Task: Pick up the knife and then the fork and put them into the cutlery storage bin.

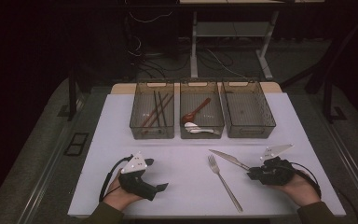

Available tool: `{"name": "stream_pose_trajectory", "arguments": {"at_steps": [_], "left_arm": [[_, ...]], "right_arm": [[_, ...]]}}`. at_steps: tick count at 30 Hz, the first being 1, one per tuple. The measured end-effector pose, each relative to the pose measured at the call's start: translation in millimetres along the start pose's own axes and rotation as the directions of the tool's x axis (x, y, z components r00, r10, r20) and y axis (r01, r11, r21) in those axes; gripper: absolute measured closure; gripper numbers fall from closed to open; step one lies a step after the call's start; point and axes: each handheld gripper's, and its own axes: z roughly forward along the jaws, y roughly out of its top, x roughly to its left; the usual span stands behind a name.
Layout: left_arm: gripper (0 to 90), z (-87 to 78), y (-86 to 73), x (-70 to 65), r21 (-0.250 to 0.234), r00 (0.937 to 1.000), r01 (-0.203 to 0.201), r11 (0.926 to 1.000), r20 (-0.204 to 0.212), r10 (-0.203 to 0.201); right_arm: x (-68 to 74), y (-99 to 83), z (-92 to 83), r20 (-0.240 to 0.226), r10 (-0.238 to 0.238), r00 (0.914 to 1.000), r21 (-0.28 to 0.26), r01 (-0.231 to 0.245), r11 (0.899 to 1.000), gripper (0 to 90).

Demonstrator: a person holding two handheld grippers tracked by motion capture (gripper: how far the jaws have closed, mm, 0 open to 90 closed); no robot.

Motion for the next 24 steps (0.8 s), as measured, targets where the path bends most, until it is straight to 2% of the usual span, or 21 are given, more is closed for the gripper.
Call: {"name": "stream_pose_trajectory", "arguments": {"at_steps": [3,6,9,11,15,18,24], "left_arm": [[0.0,-0.4,-0.2,0.4,0.0,1.0,-0.002,1.0,0.001,0.002],[0.0,-0.9,-0.7,1.6,0.007,1.0,0.0,1.0,-0.004,0.0],[0.0,-0.8,-1.8,3.5,0.012,1.0,-0.005,0.9999,-0.002,0.005],[0.0,-1.0,-1.8,3.6,0.003,1.0,0.001,1.0,-0.001,-0.001],[0.0,-0.8,-1.7,3.6,0.004,1.0,-0.004,1.0,0.001,0.004],[0.0,-0.9,-2.0,3.7,0.006,1.0,-0.006,1.0,0.002,0.006],[0.0,-1.5,-2.3,4.2,0.003,1.0,-0.002,1.0,0.0,0.002]], "right_arm": [[-2.7,8.1,-3.8,-0.022,-0.014,0.9997,0.01,0.014,1.0,62.8],[-5.5,18.2,-7.2,-0.013,-0.028,0.9995,0.035,0.028,0.999,58.6],[-6.9,28.1,-7.1,0.002,-0.063,0.998,0.077,0.062,0.995,56.1],[-7.9,34.7,-4.3,-0.007,-0.076,0.9971,0.116,0.076,0.99,54.6],[-8.4,48.5,6.0,-0.021,-0.092,0.9956,0.214,0.094,0.972,50.7],[-8.6,57.7,14.4,-0.018,-0.156,0.9877,0.286,0.154,0.946,50.8],[-8.8,73.8,22.6,-0.008,-0.193,0.9812,0.365,0.182,0.913,50.2]]}}
